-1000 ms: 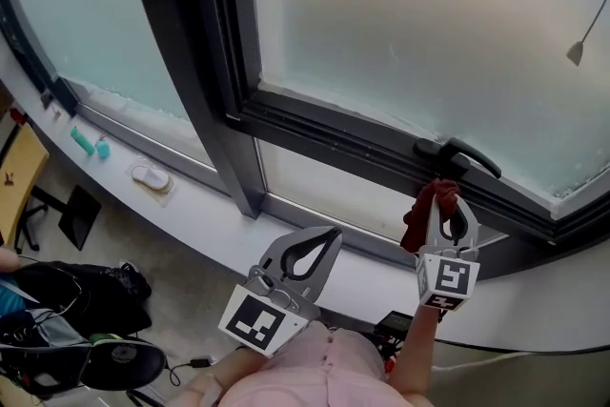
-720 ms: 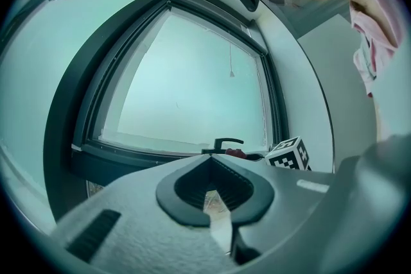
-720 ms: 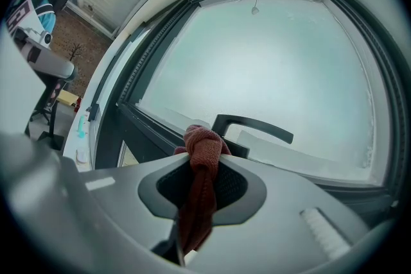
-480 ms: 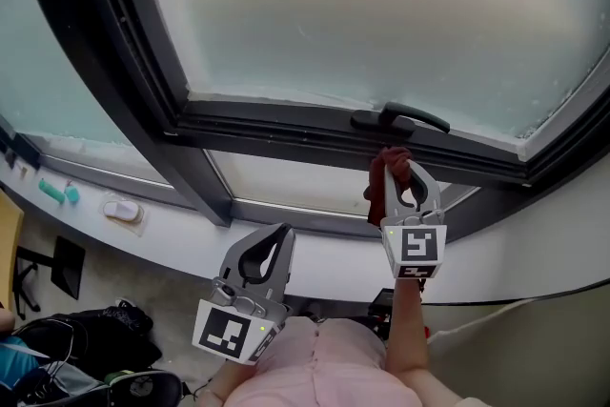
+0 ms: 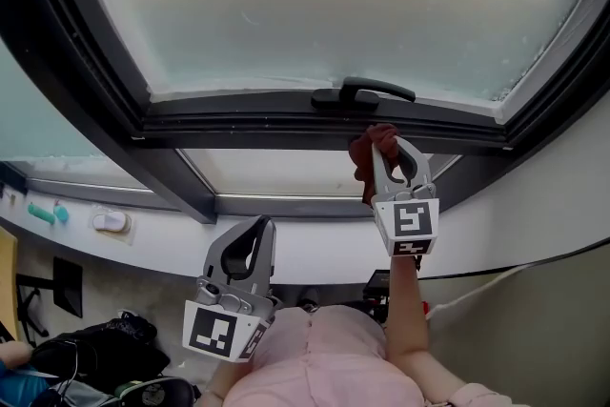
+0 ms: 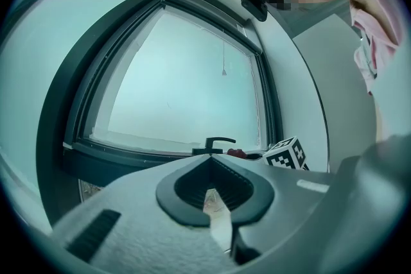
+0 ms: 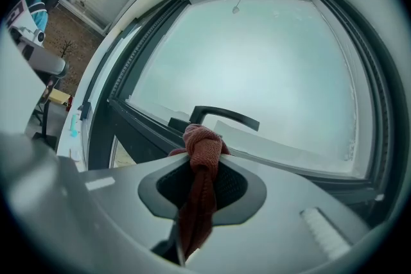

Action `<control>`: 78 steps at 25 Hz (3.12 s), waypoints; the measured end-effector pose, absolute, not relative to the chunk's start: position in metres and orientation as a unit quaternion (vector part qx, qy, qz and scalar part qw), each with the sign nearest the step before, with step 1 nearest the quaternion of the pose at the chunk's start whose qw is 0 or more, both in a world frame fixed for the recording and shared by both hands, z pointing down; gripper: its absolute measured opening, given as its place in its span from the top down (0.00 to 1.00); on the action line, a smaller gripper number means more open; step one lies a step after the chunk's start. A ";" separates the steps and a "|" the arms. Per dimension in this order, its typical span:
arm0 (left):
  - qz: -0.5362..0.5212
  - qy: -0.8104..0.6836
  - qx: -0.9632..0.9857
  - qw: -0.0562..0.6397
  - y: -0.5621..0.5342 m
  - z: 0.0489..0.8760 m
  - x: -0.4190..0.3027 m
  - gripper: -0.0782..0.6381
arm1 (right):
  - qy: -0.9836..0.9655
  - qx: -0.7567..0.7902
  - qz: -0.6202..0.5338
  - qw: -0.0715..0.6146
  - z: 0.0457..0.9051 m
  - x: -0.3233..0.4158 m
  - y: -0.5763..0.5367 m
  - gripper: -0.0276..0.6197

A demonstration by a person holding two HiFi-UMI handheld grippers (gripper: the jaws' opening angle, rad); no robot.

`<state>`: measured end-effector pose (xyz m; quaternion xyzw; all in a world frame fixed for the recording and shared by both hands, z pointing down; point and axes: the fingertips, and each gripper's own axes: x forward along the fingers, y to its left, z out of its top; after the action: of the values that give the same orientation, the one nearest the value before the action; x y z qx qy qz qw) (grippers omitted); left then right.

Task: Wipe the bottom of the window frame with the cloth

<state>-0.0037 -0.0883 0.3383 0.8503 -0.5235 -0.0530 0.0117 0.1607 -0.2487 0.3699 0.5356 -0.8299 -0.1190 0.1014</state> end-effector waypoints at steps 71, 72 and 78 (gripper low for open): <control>-0.051 -0.504 0.862 0.001 -0.094 0.337 0.034 0.89 | -0.652 0.744 -0.063 0.131 0.375 0.447 -0.268 0.85; -0.051 -0.504 0.862 0.001 -0.094 0.337 0.034 0.89 | -0.649 0.747 -0.061 0.131 0.375 0.450 -0.268 0.85; -0.052 -0.504 0.862 0.001 -0.095 0.336 0.033 0.89 | -0.639 0.756 -0.057 0.129 0.376 0.463 -0.268 0.85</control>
<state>0.0330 -0.0953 0.3363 0.8621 -0.5040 -0.0518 0.0010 0.4630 -0.2682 0.3760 0.7565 -0.6388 -0.0566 0.1286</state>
